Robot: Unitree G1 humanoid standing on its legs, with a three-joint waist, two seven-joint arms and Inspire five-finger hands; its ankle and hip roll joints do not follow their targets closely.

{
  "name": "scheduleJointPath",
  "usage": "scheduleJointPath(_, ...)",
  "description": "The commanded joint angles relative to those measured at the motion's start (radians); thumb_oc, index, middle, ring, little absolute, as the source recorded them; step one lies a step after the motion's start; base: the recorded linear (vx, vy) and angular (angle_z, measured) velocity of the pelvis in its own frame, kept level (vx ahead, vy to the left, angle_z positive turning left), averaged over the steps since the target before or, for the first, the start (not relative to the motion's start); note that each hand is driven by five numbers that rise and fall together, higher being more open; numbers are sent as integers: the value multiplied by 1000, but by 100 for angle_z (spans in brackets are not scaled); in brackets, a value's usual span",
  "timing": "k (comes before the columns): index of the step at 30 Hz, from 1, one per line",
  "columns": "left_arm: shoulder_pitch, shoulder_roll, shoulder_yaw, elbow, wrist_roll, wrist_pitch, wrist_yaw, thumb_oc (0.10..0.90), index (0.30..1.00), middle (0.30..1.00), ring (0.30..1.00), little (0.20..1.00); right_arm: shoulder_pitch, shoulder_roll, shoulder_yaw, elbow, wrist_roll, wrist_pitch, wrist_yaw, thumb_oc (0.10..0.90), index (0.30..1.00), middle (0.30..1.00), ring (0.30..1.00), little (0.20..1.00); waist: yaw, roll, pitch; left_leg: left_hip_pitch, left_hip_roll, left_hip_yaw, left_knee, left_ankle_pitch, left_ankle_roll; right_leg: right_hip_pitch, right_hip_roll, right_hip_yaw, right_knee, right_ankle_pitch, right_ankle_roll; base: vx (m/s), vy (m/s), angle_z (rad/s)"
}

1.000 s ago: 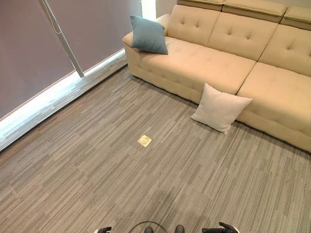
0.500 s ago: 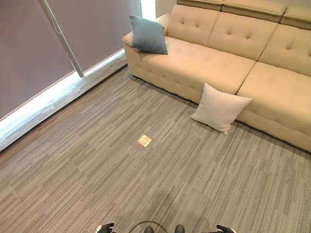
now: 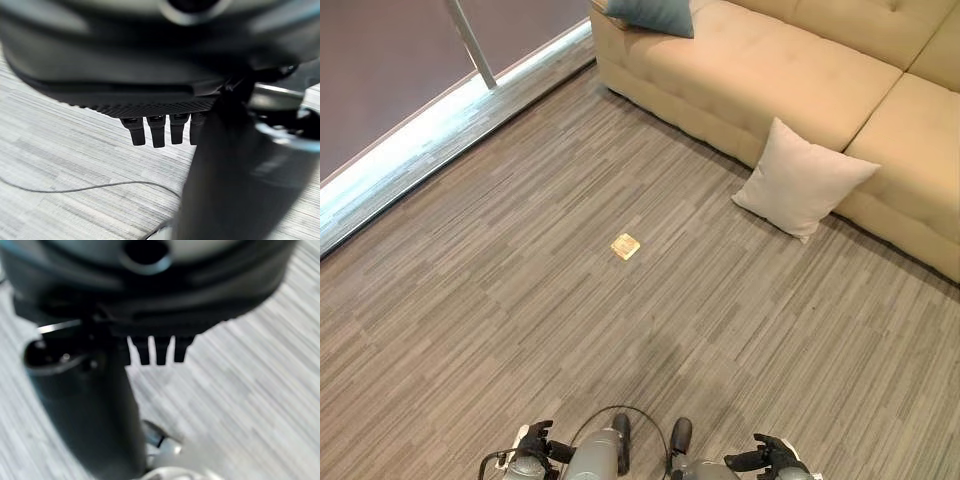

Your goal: Pick up all the scattered cushions and arrange them neatly on the sofa.

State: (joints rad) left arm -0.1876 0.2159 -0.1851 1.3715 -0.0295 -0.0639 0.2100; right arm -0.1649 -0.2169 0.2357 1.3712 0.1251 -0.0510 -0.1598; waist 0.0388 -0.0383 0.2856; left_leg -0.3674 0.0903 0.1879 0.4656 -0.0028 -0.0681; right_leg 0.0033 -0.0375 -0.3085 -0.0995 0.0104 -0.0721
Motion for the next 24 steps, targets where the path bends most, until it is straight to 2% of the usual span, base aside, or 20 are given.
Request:
scheduleJointPath(1, 55, -38, -55, -24, 24, -14, 28, 800, 900, 900, 900, 900, 42, -25, -12, 3, -2, 5, -43, 800, 900, 900, 900, 900, 34, -19, -33, -37, 60, 51, -129, -16, 2, 137, -39, -14, 80, -210, 99, 385, 122, 51)
scheduleJointPath(2, 59, -37, -52, -19, 21, -12, 33, 800, 900, 900, 900, 900, 46, -22, -27, -2, 20, 1, -44, 800, 900, 900, 900, 900, 37, -27, -38, -58, 76, 94, -191, 24, -8, 163, -38, -29, 64, -215, 109, 434, 167, 43)
scheduleJointPath(3, 65, -35, -48, -13, 27, -9, 36, 800, 900, 900, 900, 900, 49, -21, -39, -5, 31, -1, -46, 800, 900, 900, 900, 900, 42, -33, -44, -65, 95, 131, -233, 38, -14, 187, -38, -38, 57, -216, 123, 511, 238, 34)
scheduleJointPath(4, 76, -33, -32, 2, 29, -5, 29, 800, 900, 900, 900, 900, 52, -13, -47, -6, 31, -2, -45, 800, 900, 900, 900, 900, 47, -38, -63, -18, 94, 155, -307, 50, -9, 201, -38, -40, 58, -214, 140, 492, 260, 19)
scheduleJointPath(6, 86, -26, -27, 5, 45, 4, 39, 800, 900, 900, 900, 900, 67, 7, -45, -3, 26, 2, -52, 800, 900, 900, 900, 900, 57, -54, -77, -3, 51, 128, -314, 62, 15, 196, -73, -39, 100, -206, 154, 461, 293, -3)
scheduleJointPath(8, 73, -17, -42, 5, 85, 10, 40, 800, 900, 900, 900, 900, 63, 20, -49, -9, 22, 6, -59, 800, 900, 900, 900, 900, 56, -74, -81, 3, 10, 116, -291, 25, 46, 167, -116, -26, 208, -174, 175, 396, 352, -13)
scheduleJointPath(11, 57, -9, -71, -14, 130, 13, 45, 800, 900, 900, 900, 900, 58, 31, -30, -36, -5, 10, -61, 800, 900, 900, 900, 900, 43, -91, -82, 55, -56, 120, -291, -48, 106, 104, -211, -16, 424, 5, 231, 300, 332, -5)
scheduleJointPath(12, 57, -9, -71, -14, 130, 13, 45, 800, 900, 900, 900, 900, 58, 31, -30, -37, -5, 10, -61, 800, 900, 900, 900, 900, 44, -92, -82, 56, -58, 121, -292, -49, 108, 102, -214, -14, 426, 5, 234, 416, 398, 26)
scheduleJointPath(13, 47, 0, -71, -46, 118, 6, 52, 800, 900, 900, 900, 900, 64, 30, -24, -44, -22, 21, -67, 800, 900, 900, 900, 900, 35, -83, -79, 124, -103, 100, -302, -98, 152, 73, -278, -25, 581, 153, 247, 458, 403, 52)
scheduleJointPath(14, 38, 11, -62, -65, 93, 6, 60, 800, 900, 900, 900, 900, 70, 29, -33, -48, -14, 20, -71, 800, 900, 900, 900, 900, 25, -68, -70, 166, -121, 76, -315, -117, 174, 42, -290, -7, 663, 172, 244, 627, 507, 95)
scheduleJointPath(15, 31, 19, -46, -72, 65, 3, 67, 800, 900, 900, 900, 900, 77, 27, -43, -51, -2, 17, -72, 800, 900, 900, 900, 900, 13, -54, -63, 206, -131, 56, -335, -129, 184, 1, -290, 12, 727, 178, 241, 601, 366, 126)
scheduleJointPath(16, 14, 28, -35, -72, 29, -7, 74, 800, 900, 900, 900, 900, 81, 33, -47, -53, 13, 12, -70, 800, 900, 900, 900, 900, -11, -23, -45, 280, -136, 18, -379, -137, 187, -92, -272, 28, 789, 118, 220, 616, 285, 124)
scheduleJointPath(17, 6, 33, -36, -65, 22, -9, 71, 800, 900, 900, 900, 900, 82, 33, -43, -49, 13, 10, -67, 800, 900, 900, 900, 900, -25, -6, -36, 318, -136, 1, -405, -141, 181, -144, -259, 21, 797, 69, 208, 580, 203, 112)
scheduleJointPath(20, -10, 44, -48, -45, 31, -11, 64, 800, 900, 900, 900, 900, 71, 36, -37, -43, 12, 5, -60, 800, 900, 900, 900, 900, -69, 28, -10, 424, -136, -45, -456, -168, 157, -264, -217, -11, 680, -31, 179, 386, 32, 59)
scheduleJointPath(21, -11, 43, -48, -45, 31, -11, 64, 800, 900, 900, 900, 900, 70, 36, -37, -43, 12, 5, -60, 800, 900, 900, 900, 900, -70, 29, -8, 427, -133, -47, -457, -169, 155, -260, -215, -14, 678, -33, 177, 319, -51, 29)
scheduleJointPath(22, -12, 46, -50, -39, 36, -11, 61, 800, 900, 900, 900, 900, 68, 32, -42, -45, 17, 4, -57, 800, 900, 900, 900, 900, -83, 34, -7, 462, -133, -60, -467, -188, 143, -281, -201, -23, 587, -32, 179, 350, -81, 26)
scheduleJointPath(23, -12, 49, -47, -32, 42, -11, 59, 800, 900, 900, 900, 900, 64, 26, -51, -49, 27, 3, -53, 800, 900, 900, 900, 900, -99, 36, -5, 496, -132, -77, -473, -209, 132, -304, -185, -21, 481, -14, 184, 695, -188, 51)
scheduleJointPath(24, -12, 54, -38, -20, 56, -11, 53, 800, 900, 900, 900, 900, 70, 18, -74, -42, 36, 9, -49, 800, 900, 900, 900, 900, -136, 18, -9, 552, -144, -100, -486, -228, 105, -342, -157, -27, 250, 80, 210, 727, -202, 49)
